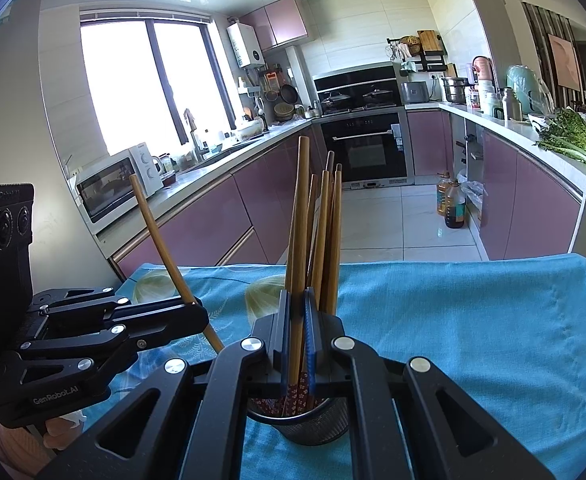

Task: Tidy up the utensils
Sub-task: 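Open both tools to release the chopsticks into the mesh cup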

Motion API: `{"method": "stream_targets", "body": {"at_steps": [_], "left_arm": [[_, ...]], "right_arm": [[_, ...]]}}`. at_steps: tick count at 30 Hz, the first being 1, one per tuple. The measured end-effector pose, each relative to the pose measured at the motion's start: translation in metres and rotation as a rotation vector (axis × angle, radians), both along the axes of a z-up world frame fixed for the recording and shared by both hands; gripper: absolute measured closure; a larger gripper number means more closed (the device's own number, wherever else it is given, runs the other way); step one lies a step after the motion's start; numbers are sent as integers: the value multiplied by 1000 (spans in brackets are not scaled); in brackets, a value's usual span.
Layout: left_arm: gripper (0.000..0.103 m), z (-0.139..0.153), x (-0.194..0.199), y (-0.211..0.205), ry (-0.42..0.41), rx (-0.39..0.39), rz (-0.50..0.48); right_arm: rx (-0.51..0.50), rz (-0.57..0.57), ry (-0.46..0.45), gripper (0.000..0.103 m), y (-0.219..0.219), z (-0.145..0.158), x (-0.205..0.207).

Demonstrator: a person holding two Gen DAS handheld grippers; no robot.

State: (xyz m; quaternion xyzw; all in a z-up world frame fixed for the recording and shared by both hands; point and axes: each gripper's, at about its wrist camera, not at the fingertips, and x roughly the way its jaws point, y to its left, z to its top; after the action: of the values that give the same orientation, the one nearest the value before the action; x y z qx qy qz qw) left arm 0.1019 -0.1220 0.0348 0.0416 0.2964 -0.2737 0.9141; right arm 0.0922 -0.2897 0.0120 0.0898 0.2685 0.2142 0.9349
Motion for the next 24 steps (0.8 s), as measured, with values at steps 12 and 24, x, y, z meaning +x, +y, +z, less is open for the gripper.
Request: {"method": "stream_targets", "body": {"at_steps": [12,24], "left_arm": [[95,-4,11,0,15,-5,16],[95,-8,32,-3,47,-15,23]], "right_arm": [[-6,6,3,97,-3,-4,2],[-2,8,17,97,-2,-8,7]]}}
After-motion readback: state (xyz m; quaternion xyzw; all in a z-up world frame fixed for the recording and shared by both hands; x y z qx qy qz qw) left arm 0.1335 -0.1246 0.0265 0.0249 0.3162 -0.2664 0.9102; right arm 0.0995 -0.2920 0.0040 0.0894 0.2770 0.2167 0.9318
